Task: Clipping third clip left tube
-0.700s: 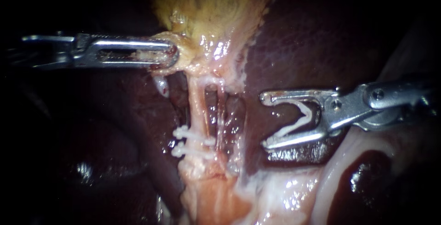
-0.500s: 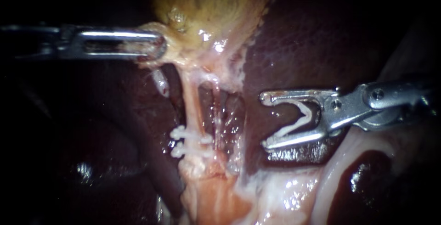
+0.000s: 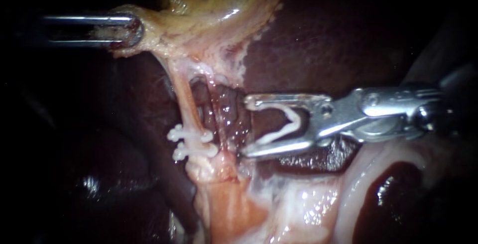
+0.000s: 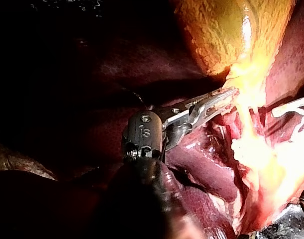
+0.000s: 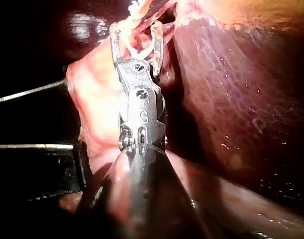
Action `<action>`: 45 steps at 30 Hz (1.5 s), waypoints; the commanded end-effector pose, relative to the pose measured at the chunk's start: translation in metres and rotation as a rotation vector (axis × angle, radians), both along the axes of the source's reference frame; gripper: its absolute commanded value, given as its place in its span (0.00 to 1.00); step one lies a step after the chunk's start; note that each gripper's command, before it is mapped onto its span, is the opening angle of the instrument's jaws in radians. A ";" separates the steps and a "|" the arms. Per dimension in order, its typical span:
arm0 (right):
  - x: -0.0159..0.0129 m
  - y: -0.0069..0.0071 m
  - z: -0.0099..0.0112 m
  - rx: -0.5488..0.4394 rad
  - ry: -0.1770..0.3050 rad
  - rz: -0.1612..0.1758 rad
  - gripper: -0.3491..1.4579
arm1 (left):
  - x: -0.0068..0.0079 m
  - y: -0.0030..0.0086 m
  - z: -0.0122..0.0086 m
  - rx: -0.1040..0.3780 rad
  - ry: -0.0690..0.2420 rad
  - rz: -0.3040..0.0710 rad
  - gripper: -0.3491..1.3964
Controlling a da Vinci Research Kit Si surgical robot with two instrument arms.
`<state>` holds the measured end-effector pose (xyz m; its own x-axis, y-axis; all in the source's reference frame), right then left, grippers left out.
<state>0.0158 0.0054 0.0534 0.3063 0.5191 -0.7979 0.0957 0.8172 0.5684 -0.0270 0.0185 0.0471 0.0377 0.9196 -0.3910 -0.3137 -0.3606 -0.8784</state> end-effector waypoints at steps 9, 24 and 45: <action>0.0042 0.0009 0.0029 0.087 0.001 0.017 0.47 | -0.0002 -0.0001 -0.0002 0.000 0.002 -0.002 0.00; 0.0100 0.0020 0.0072 0.131 0.067 0.030 0.47 | -0.0005 -0.0001 -0.0002 0.000 0.003 -0.004 0.00; 0.0106 0.0051 -0.0005 0.164 0.114 0.053 0.41 | -0.0006 -0.0001 -0.0001 0.000 0.003 -0.004 0.00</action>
<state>0.0264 0.0105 0.0528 0.1877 0.6581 -0.7291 0.1266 0.7199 0.6824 -0.0276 0.0184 0.0470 0.0402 0.9194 -0.3912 -0.3177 -0.3594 -0.8774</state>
